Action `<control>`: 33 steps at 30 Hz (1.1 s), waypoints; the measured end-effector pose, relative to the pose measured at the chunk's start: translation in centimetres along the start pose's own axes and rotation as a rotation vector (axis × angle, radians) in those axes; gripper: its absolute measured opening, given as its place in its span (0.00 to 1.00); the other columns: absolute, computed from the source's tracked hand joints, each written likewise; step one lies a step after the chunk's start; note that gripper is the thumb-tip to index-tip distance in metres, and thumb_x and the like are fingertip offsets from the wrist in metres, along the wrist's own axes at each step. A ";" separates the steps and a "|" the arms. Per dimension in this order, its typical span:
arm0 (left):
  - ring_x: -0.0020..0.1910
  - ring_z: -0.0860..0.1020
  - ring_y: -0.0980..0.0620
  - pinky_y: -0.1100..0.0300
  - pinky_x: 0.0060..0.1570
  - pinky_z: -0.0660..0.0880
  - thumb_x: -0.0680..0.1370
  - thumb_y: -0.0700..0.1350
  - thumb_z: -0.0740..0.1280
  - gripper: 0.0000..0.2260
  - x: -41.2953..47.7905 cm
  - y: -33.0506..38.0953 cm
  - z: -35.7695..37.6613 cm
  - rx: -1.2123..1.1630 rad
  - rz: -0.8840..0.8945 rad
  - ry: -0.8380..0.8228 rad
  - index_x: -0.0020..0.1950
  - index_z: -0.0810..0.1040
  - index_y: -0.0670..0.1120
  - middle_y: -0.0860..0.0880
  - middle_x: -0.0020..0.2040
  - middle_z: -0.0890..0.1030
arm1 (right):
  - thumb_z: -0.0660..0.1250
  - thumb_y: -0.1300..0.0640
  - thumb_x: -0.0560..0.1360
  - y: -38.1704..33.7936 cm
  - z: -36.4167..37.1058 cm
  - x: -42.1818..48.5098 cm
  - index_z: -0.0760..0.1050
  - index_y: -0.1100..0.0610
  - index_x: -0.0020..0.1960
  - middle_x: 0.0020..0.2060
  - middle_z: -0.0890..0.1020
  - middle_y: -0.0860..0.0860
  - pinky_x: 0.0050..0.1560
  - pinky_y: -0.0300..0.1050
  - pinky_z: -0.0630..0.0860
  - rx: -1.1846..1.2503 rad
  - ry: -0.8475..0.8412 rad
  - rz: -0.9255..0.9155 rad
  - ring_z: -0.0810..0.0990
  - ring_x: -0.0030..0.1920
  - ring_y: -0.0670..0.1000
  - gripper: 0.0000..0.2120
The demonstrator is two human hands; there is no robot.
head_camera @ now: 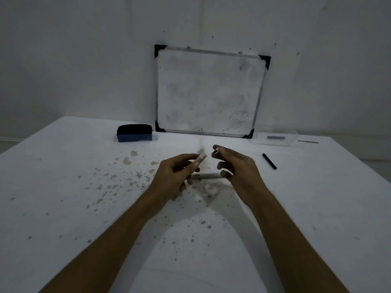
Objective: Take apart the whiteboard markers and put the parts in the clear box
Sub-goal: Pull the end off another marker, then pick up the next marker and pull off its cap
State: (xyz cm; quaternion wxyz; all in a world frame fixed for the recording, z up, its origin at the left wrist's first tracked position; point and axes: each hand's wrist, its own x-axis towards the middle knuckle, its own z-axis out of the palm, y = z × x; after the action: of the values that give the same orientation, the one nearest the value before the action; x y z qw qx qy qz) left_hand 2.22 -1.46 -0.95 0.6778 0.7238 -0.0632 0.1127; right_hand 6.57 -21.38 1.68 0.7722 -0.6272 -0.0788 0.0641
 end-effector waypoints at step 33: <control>0.26 0.66 0.53 0.63 0.23 0.63 0.81 0.57 0.67 0.19 0.3 -0.4 -2.2 -0.055 -0.104 -0.287 0.55 0.85 0.42 0.41 0.34 0.73 | 0.70 0.54 0.80 1.3 1.0 -0.7 0.85 0.55 0.57 0.45 0.89 0.45 0.47 0.31 0.78 -0.315 -0.140 -0.326 0.85 0.44 0.40 0.09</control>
State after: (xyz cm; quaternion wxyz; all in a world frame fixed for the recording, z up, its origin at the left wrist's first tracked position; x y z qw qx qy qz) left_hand 2.45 0.82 -1.10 0.6862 0.7161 -0.1249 -0.0287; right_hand 5.65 -20.26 0.55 0.6577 -0.7129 -0.2415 -0.0311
